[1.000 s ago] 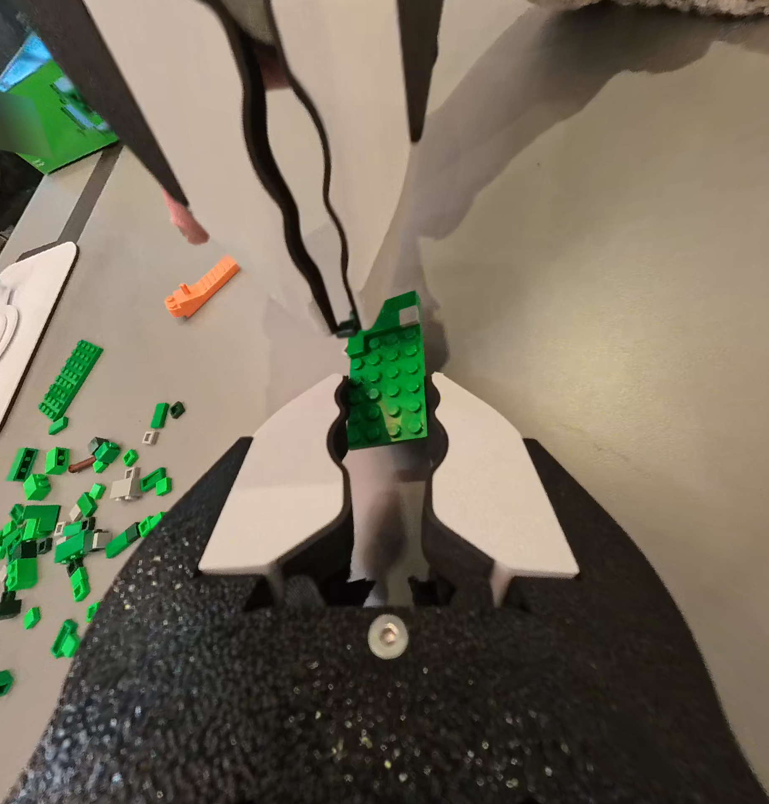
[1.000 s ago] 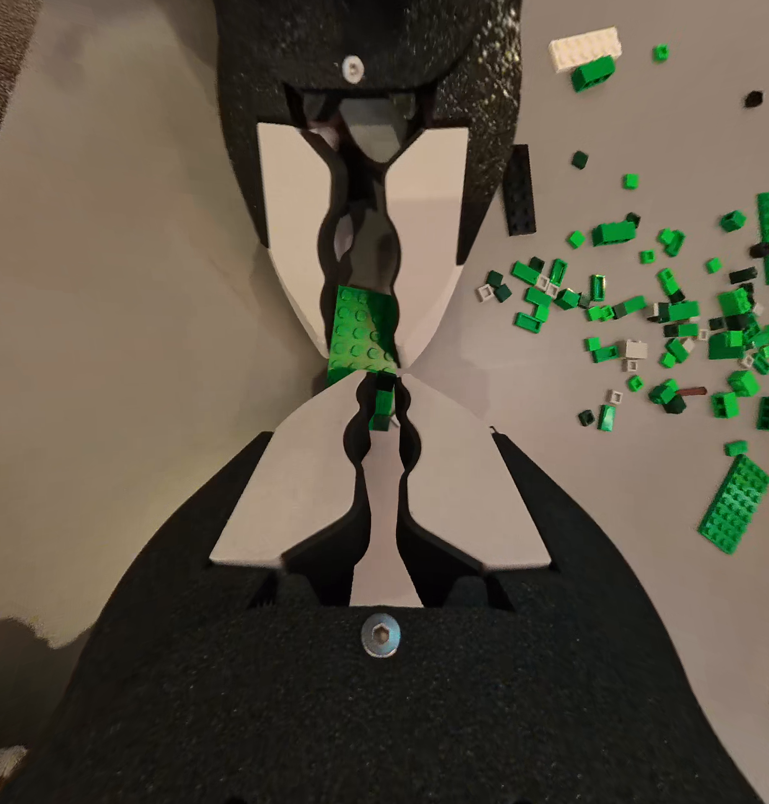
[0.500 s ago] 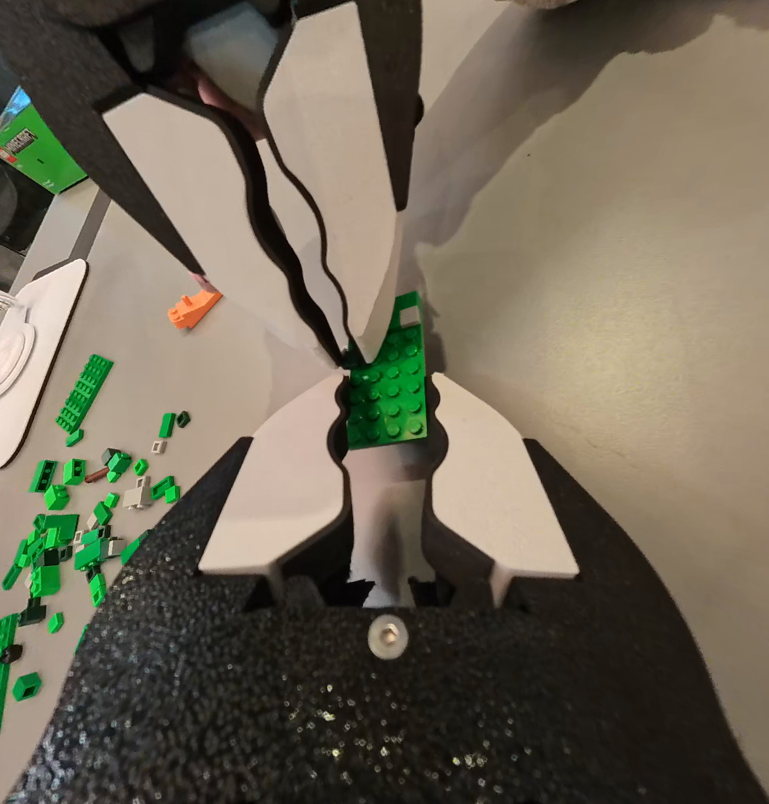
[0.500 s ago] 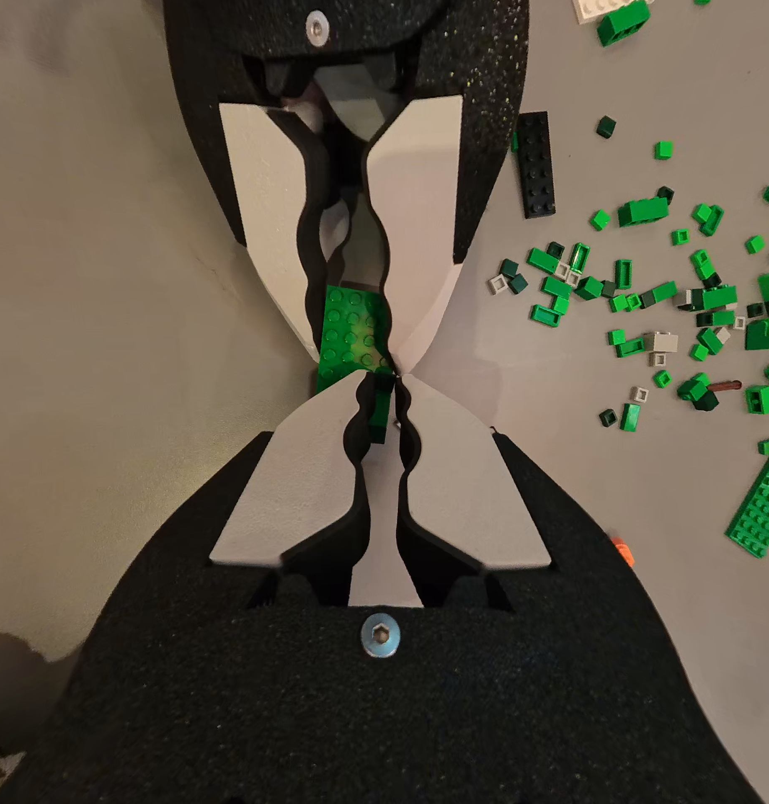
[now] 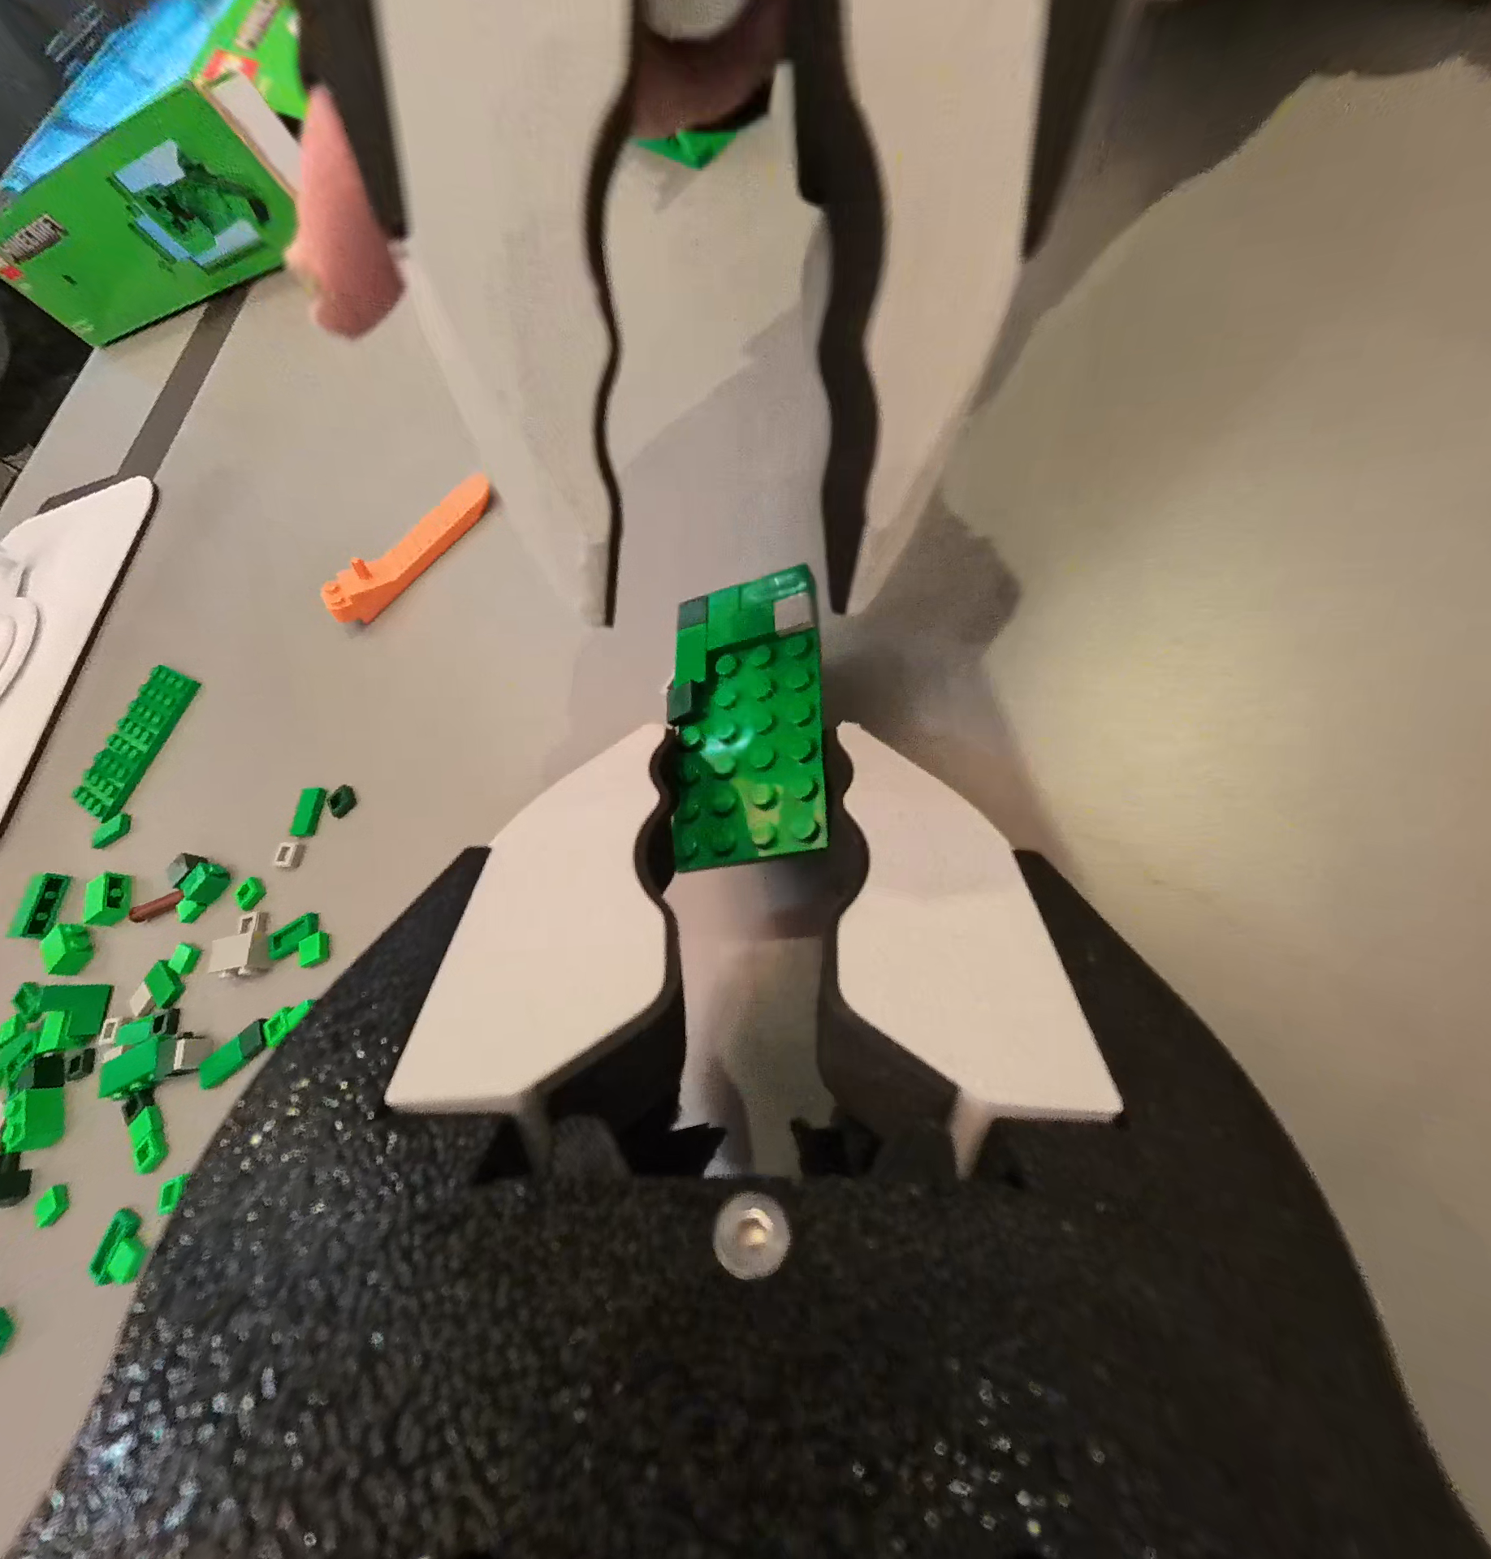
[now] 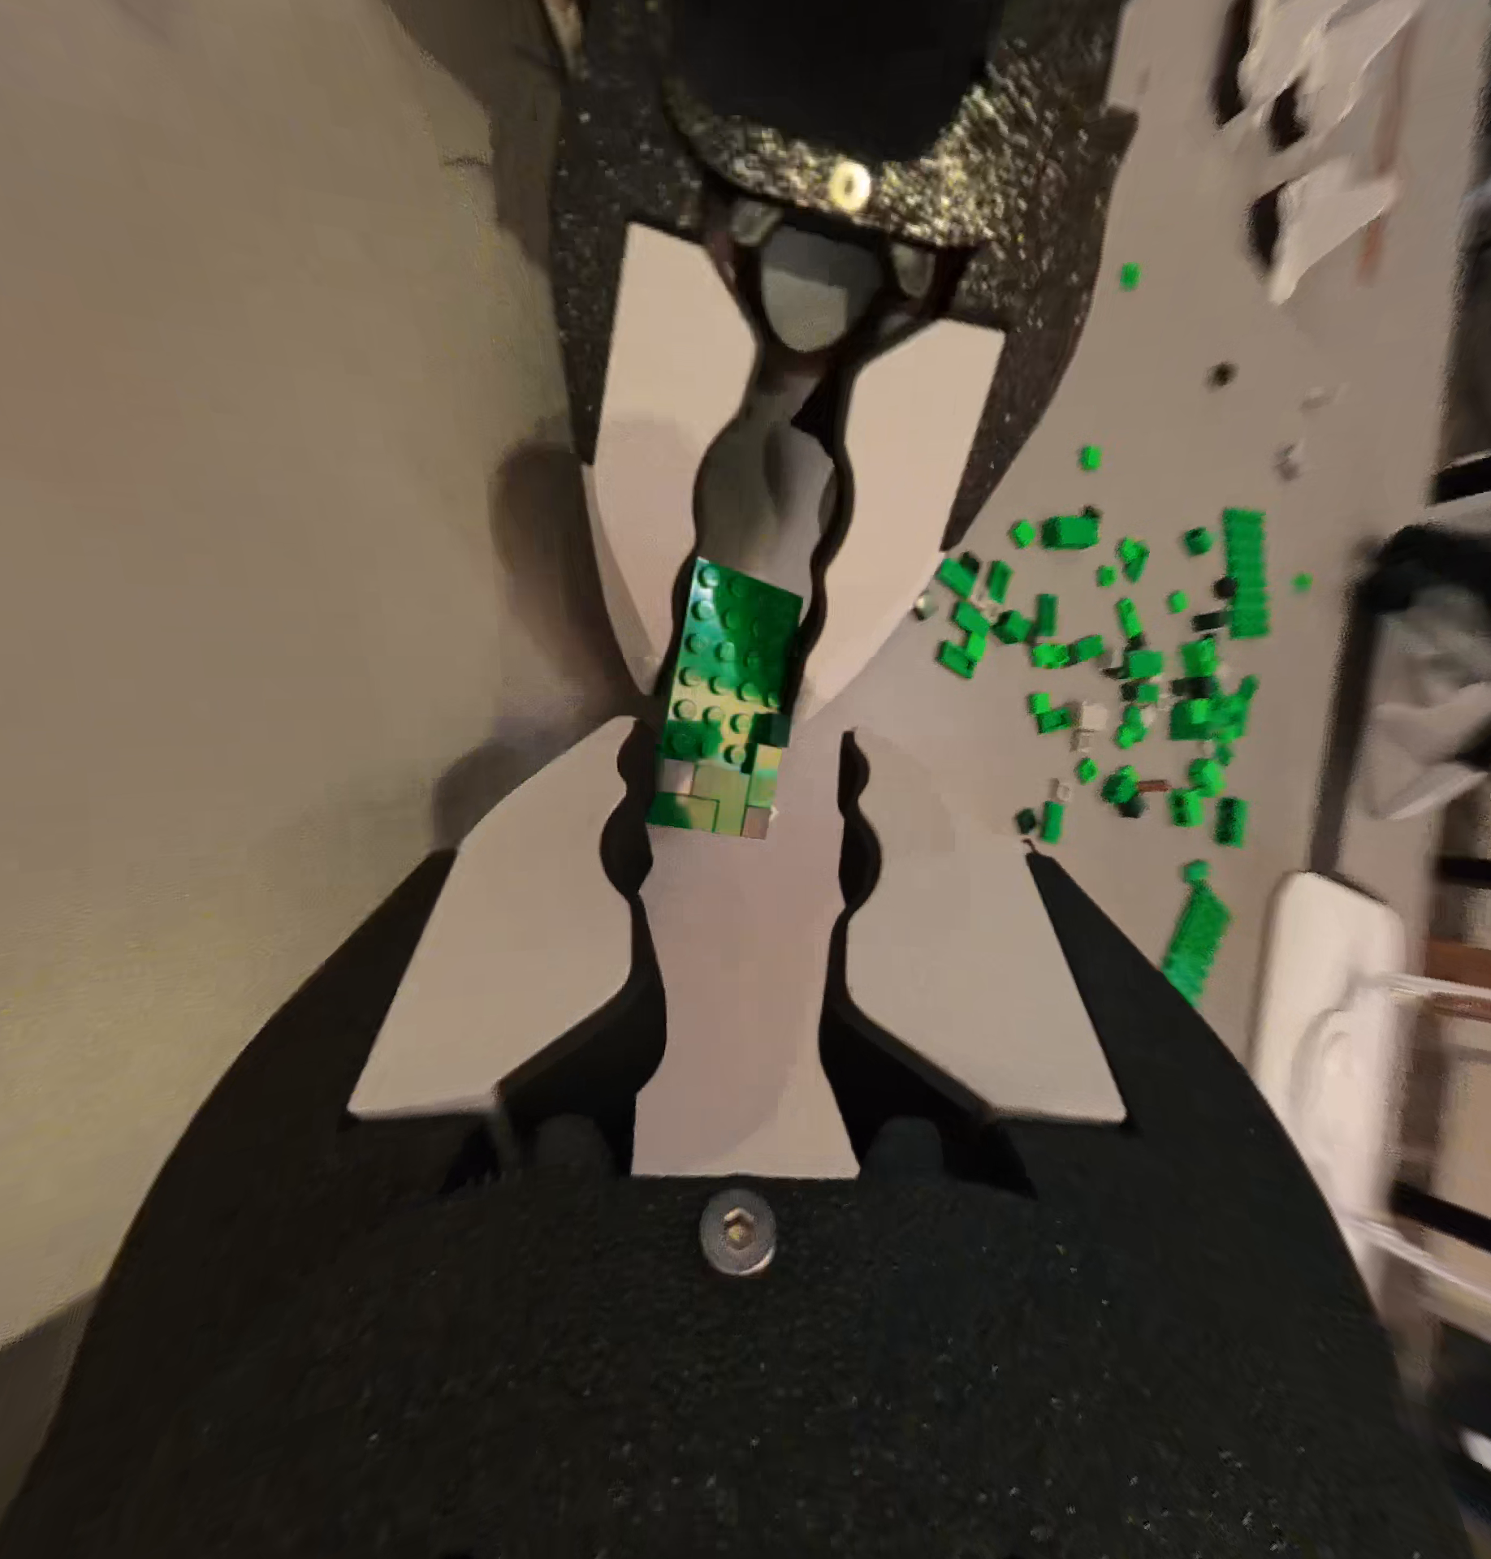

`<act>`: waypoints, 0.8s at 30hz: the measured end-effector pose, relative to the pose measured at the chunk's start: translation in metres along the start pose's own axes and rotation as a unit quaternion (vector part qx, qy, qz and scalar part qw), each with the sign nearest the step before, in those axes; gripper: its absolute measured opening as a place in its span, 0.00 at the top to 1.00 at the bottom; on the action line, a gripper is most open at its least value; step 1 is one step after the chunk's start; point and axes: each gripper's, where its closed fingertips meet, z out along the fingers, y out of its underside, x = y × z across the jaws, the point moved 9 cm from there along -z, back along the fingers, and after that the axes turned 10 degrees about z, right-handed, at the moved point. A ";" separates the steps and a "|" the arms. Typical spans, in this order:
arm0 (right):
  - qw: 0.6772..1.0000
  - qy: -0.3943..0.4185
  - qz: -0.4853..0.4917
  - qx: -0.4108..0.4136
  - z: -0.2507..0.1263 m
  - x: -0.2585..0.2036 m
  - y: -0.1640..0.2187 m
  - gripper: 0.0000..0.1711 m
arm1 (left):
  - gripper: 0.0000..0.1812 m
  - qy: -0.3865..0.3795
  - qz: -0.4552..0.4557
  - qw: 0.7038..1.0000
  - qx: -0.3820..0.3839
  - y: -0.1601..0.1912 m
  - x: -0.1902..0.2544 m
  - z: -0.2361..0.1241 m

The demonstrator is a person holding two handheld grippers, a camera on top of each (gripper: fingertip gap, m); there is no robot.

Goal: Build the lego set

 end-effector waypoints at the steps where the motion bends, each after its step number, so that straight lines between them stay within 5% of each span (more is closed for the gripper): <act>1: 0.999 0.031 -0.020 0.011 0.002 -0.007 0.002 0.76 | 0.82 0.000 0.000 1.000 0.000 0.000 0.000 0.000; 6: 0.987 0.134 -0.092 0.018 0.017 -0.028 0.009 0.75 | 0.82 -0.001 0.002 1.000 0.000 -0.001 0.001 0.000; 24: 0.960 0.210 -0.179 -0.036 0.028 -0.038 0.012 0.88 | 0.82 0.006 -0.003 1.000 -0.002 -0.004 0.001 0.000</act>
